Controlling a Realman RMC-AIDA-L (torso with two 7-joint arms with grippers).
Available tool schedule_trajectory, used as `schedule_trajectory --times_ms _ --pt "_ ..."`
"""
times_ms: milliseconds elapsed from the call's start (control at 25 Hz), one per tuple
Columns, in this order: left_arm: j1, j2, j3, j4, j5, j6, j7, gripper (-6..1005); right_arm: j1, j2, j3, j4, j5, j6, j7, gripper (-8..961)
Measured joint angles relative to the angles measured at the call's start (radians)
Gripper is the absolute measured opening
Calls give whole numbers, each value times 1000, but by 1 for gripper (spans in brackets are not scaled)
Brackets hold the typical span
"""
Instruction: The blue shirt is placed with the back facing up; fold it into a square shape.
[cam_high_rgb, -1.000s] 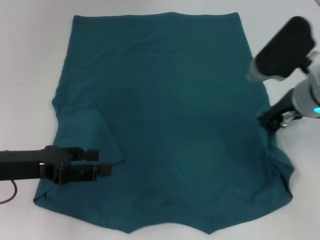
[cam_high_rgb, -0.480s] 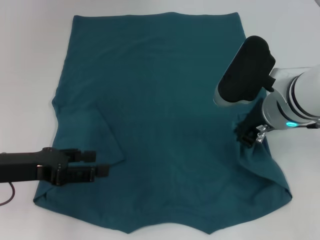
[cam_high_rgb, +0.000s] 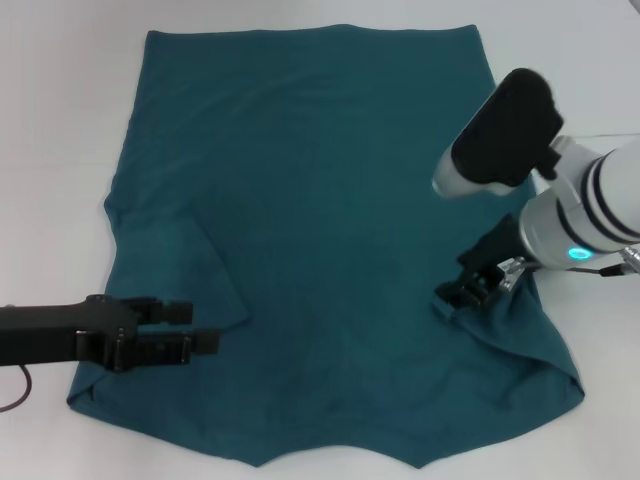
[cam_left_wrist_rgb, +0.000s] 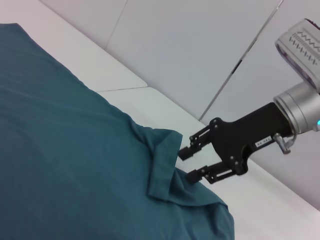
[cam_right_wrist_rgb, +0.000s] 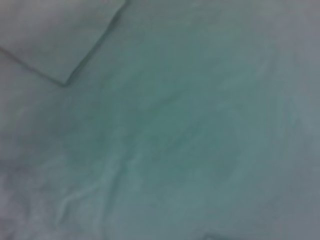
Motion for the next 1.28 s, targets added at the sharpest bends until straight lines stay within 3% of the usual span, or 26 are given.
schedule_trajectory --times_ms 320,480,720,1040,1280 --pt "3 -1 0 0 0 4 0 755 -10 -2 262 21 -76 10 74 669" --pt "3 -2 0 0 -1 4 4 754 -8 -2 410 97 -73 54 82 759" --pt "0 -4 1 0 -2 5 6 753 -5 -5 515 220 -69 144 80 894" --pt "-1 -4 1 0 -1 11 6 752 -12 -10 635 338 38 254 25 864" --pt "-1 -4 2 0 0 12 6 751 -12 -9 645 427 121 344 -18 841"
